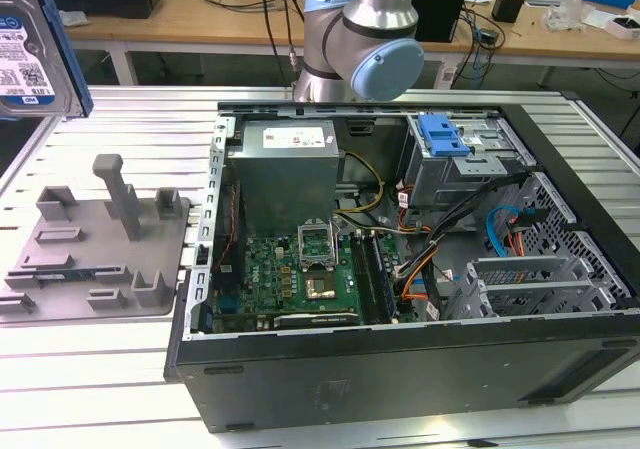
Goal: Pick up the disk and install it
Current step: 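Pick up the disk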
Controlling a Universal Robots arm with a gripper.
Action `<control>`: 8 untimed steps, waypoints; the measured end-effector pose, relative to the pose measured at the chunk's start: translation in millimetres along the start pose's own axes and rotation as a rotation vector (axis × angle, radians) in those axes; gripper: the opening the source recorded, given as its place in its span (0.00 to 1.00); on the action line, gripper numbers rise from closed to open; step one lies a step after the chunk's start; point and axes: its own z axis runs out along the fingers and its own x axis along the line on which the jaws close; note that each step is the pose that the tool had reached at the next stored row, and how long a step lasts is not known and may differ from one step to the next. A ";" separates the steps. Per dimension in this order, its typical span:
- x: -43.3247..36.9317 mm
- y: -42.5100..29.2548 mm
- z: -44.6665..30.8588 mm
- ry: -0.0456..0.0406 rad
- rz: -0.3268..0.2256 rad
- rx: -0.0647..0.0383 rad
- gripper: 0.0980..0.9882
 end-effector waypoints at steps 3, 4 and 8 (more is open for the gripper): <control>0.1 0.0 -4.8 0.0000 0.000 0.000 0.30; 0.1 0.0 -4.8 0.0000 0.000 0.000 0.30; 0.1 0.0 -4.9 0.0001 0.000 0.000 0.30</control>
